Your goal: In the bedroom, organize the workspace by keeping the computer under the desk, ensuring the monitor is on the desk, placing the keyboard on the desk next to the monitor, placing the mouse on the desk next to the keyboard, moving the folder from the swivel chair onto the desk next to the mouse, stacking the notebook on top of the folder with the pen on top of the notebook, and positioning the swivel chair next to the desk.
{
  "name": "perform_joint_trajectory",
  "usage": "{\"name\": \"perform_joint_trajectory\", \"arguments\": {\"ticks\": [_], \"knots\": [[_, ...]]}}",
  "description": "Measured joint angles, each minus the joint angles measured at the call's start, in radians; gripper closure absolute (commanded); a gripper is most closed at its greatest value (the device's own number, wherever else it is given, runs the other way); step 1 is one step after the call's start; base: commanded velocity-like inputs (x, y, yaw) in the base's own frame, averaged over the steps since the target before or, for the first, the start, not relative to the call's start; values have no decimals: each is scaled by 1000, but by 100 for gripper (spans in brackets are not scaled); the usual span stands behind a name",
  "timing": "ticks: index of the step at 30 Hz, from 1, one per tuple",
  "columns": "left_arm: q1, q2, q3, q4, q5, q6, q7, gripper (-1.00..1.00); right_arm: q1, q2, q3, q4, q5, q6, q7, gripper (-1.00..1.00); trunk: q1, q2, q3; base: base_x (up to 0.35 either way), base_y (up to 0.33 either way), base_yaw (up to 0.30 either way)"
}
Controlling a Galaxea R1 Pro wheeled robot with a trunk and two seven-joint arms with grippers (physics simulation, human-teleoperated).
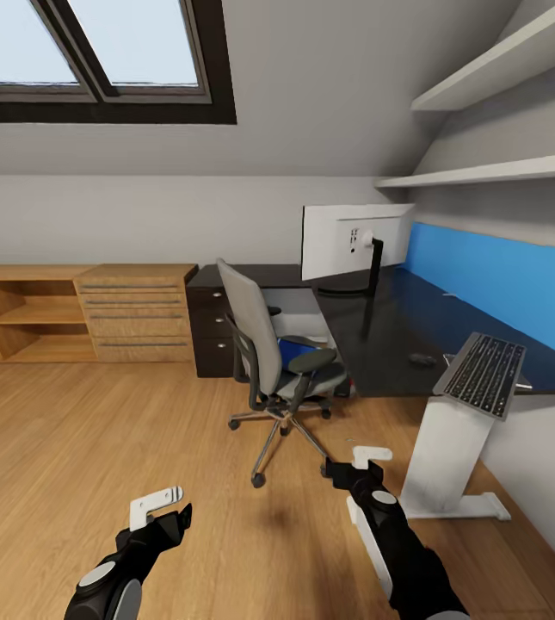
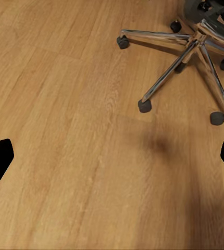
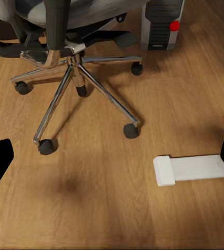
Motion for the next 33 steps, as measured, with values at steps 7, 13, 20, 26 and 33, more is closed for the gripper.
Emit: {"name": "perform_joint_trajectory", "arguments": {"ticks": [7,13,20,26,33], "knots": [[0,0,0,1,0,0,0,-100,6,-1,-2,-11,-1,8,2,-100,27,-49,-22,0,0,0],[0,0,0,1,0,0,0,-100,7,-1,-3,-15,-1,6,2,-100,50,-91,-41,0,0,0],[0,-1,0,1,-1,1,0,-100,9,1,-1,-22,-5,4,5,-100,77,-140,-63,0,0,0],[0,-2,0,1,-1,2,0,-100,9,2,-1,-22,-5,1,6,-100,100,-182,-81,0,0,0],[0,-2,0,1,-1,2,0,-100,9,2,0,-22,-5,1,8,-100,127,-231,-103,0,0,0]]}}
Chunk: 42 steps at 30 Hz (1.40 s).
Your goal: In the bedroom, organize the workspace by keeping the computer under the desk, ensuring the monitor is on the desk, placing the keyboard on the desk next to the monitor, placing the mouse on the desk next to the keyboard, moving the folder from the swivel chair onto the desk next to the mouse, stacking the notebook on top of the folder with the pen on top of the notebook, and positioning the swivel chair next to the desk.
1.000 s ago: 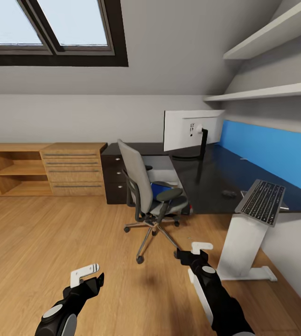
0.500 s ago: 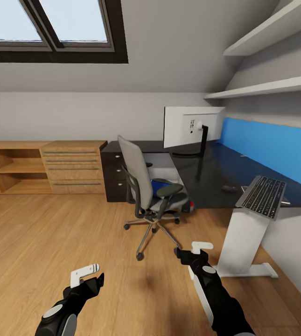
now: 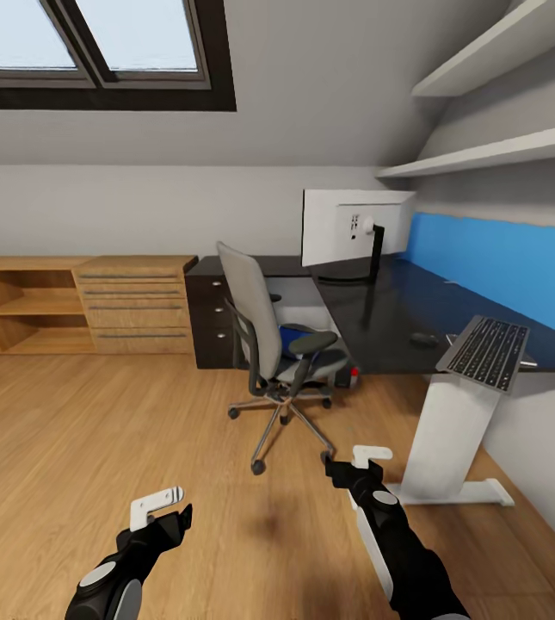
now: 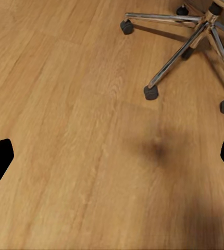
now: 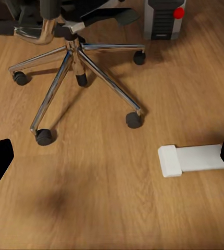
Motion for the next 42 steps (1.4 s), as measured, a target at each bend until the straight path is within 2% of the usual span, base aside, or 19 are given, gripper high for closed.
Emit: {"name": "perform_joint_trajectory", "arguments": {"ticks": [12,18,22,26,28,29,32,33,34,35,37,39,41,42], "knots": [[0,0,-1,0,-1,2,1,-100,1,-1,-1,4,0,-4,5,-100,46,-84,-38,0,0,0],[0,1,-1,10,-1,9,1,-100,1,0,9,12,4,-38,7,-100,69,-126,-56,0,0,0],[0,0,-1,14,-1,11,1,-100,-7,2,38,102,6,-79,3,-100,84,-154,-69,0,0,0],[0,-1,-2,11,0,12,1,-100,-110,3,47,256,8,-164,0,-100,100,-182,-81,0,0,0],[0,-1,-3,10,0,15,1,-100,-200,1,44,360,7,-201,-1,-100,107,-196,-88,0,0,0],[-1,-2,-3,10,0,29,1,-100,-296,-6,39,484,4,-229,-3,-100,111,-203,-91,0,0,0],[-7,-3,-3,9,0,56,2,-100,-403,-21,30,600,-1,-264,-5,-100,123,-224,-100,0,0,0],[-21,-3,-3,9,0,74,2,-100,-459,-30,22,662,-5,-288,-6,-100,126,-231,-103,0,0,0],[-31,-4,-3,9,0,82,2,-100,-485,-33,19,687,-8,-299,-6,-100,130,-238,-106,0,0,0],[-75,-3,-3,9,1,102,4,-100,-543,-40,13,741,-11,-325,-7,-100,134,-245,-109,0,0,0],[-104,-3,-3,9,2,110,4,-100,-561,-43,10,757,-13,-333,-8,-100,139,-252,-117,0,0,0],[-159,-5,-2,14,4,144,4,-100,-575,-45,6,770,-15,-340,-7,-100,140,-253,-124,0,0,0],[-205,-12,-2,18,11,197,3,-100,-584,-45,5,780,-16,-351,-7,-100,140,-253,-132,0,0,0],[-228,-21,-6,17,22,229,-1,-100,-588,-33,5,786,-17,-362,-7,-100,140,-253,-132,0,0,0]]}}
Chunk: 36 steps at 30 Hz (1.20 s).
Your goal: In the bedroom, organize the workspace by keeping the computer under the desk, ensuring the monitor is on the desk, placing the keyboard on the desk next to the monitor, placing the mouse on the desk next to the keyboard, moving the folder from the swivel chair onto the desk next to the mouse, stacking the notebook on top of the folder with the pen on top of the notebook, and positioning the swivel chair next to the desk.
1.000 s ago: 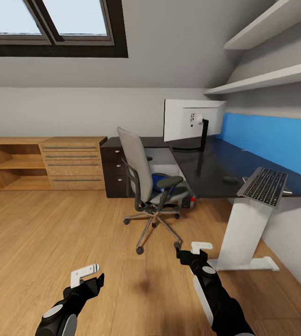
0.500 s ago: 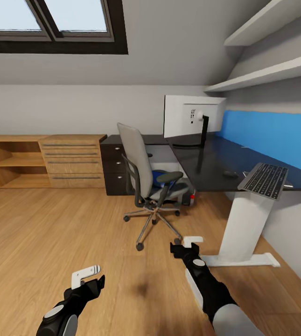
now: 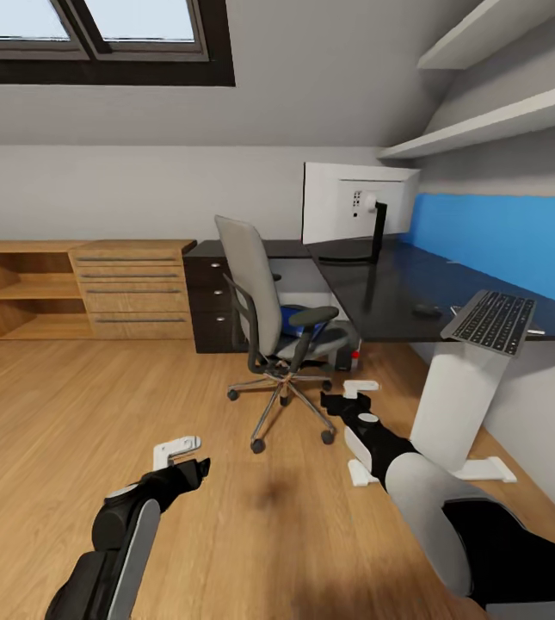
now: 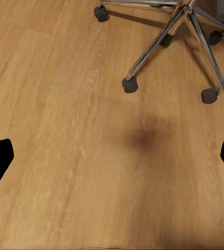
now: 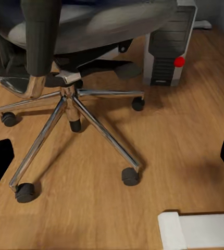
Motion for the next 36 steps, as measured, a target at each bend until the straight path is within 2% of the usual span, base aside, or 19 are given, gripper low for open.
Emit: {"name": "perform_joint_trajectory", "arguments": {"ticks": [3,4,5,9,21,36], "knots": [[-7,0,-8,-1,1,7,-3,-100,0,10,-1,1,0,-4,1,-100,0,0,0,0,0,0],[-10,18,-9,-8,-1,4,-5,-100,1,13,-2,-1,-1,-4,3,-100,0,0,0,0,0,0],[-10,24,-10,-10,-1,3,-6,-100,1,14,-2,-1,-1,-5,3,-100,0,0,0,0,0,0],[-10,35,-11,-11,0,3,-6,-100,2,13,-2,-4,-1,-37,4,-100,0,0,0,154,0,0],[-9,38,-10,-11,0,3,-8,-100,2,10,-3,-5,-1,-48,2,-100,0,0,0,292,0,0],[-9,38,-7,-11,1,10,-8,-100,4,8,-3,3,1,-50,2,-100,0,0,0,97,0,0]]}}
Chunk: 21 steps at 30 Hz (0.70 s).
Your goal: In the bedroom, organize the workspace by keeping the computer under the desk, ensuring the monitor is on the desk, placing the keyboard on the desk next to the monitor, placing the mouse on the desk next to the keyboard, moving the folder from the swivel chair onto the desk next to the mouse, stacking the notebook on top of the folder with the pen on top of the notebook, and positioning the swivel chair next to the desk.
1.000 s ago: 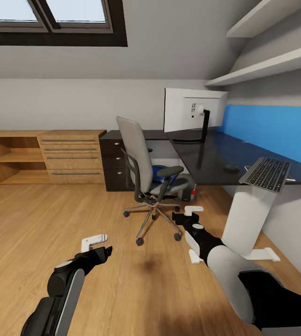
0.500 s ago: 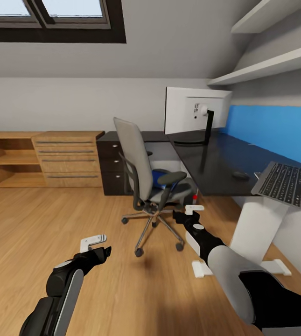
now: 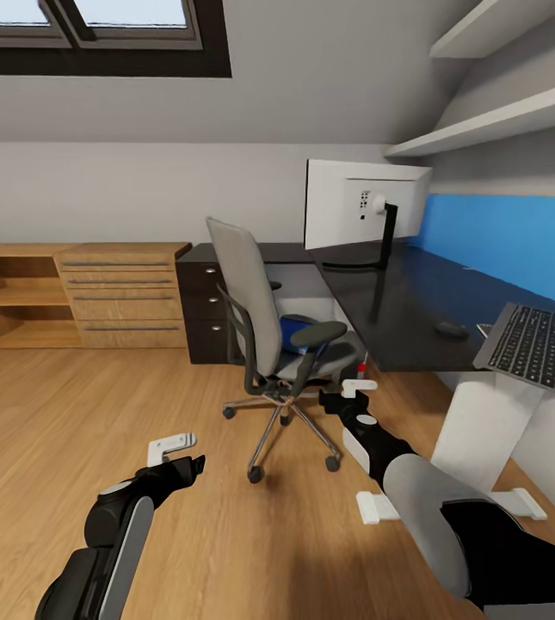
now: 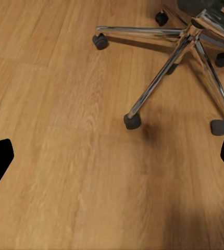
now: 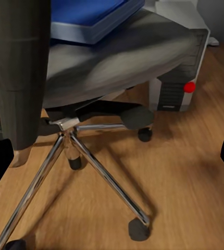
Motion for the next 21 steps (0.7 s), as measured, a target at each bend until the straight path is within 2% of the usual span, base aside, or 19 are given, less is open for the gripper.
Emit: {"name": "perform_joint_trajectory", "arguments": {"ticks": [4,6,13,15,21], "knots": [[0,0,1,0,0,1,0,-100,1,-1,0,2,2,-17,-1,-100,0,0,0,13,0,0],[0,0,1,-2,0,0,0,-100,2,-1,0,6,2,-66,-2,-100,0,0,0,4,0,0],[0,0,2,-12,0,-1,0,-100,3,-2,1,45,2,-164,-3,-100,0,0,0,1,0,0],[0,0,2,-16,0,-3,0,-100,3,-2,1,60,2,-222,-3,-100,0,0,0,0,0,0],[0,5,2,-16,-2,-5,1,-100,3,-3,1,71,1,-250,-4,-100,0,0,0,145,0,0]]}}
